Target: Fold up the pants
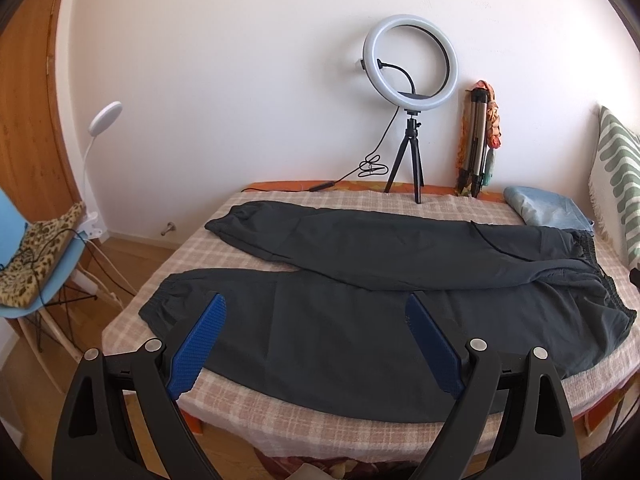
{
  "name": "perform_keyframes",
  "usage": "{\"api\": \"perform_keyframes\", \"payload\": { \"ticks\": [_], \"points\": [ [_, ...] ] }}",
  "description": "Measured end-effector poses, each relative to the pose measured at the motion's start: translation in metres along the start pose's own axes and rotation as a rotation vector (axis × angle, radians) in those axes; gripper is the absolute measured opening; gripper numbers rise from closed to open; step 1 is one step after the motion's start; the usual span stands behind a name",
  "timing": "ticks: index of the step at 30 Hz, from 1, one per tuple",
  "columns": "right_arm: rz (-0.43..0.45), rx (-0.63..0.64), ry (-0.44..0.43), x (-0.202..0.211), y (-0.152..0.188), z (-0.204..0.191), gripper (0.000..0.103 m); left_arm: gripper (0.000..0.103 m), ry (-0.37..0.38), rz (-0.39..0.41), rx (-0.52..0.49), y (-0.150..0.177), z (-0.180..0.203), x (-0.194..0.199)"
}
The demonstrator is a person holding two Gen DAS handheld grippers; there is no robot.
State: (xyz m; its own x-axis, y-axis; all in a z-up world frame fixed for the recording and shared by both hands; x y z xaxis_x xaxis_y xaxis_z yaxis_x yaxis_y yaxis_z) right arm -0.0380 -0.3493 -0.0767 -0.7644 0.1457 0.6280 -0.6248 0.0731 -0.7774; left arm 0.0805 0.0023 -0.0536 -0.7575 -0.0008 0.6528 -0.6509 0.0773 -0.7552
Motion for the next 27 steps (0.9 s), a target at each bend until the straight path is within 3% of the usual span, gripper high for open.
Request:
{"api": "perform_keyframes", "payload": {
  "ticks": [7,9,12,16,22,27],
  "points": [
    [-0.006,0.109,-0.068,-0.005,0.013,-0.030,0.100,0.091,-0.093,0.019,-0.018,0.004,-0.018,-0.003],
    [-0.010,0.160,-0.093,-0.007,0.019,-0.044,0.100,0.090,-0.082,-0.007,0.018,0.008,-0.028,-0.008],
    [-0.022,0.225,-0.114,-0.010,0.028,-0.062,0.100,0.080,-0.033,-0.054,0.074,0.012,-0.041,-0.017],
    [-0.042,0.298,-0.152,-0.011,0.038,-0.082,0.100,0.071,-0.047,-0.090,0.105,0.014,-0.062,-0.030],
    [-0.113,0.445,-0.208,-0.018,0.065,-0.105,0.098,0.068,-0.089,-0.160,0.121,0.024,-0.099,-0.052],
    [-0.196,0.588,-0.235,-0.032,0.091,-0.123,0.087,0.068,-0.078,-0.247,0.227,0.050,-0.144,-0.071]
  ]
}}
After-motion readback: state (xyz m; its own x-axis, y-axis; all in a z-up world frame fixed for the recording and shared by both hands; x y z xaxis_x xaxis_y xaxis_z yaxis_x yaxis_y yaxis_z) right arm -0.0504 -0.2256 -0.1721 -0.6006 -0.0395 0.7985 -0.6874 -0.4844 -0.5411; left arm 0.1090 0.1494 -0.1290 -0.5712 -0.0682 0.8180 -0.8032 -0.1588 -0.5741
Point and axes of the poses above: each gripper's, at about its wrist camera, not at the fingertips, and x roughly against the way its jaws point, z to its right, y to its underside, the point moved 9 cm from there along -x, roughly the way its jaws point, and after that the axes turned 9 degrees about -z, right-handed, at the moved point
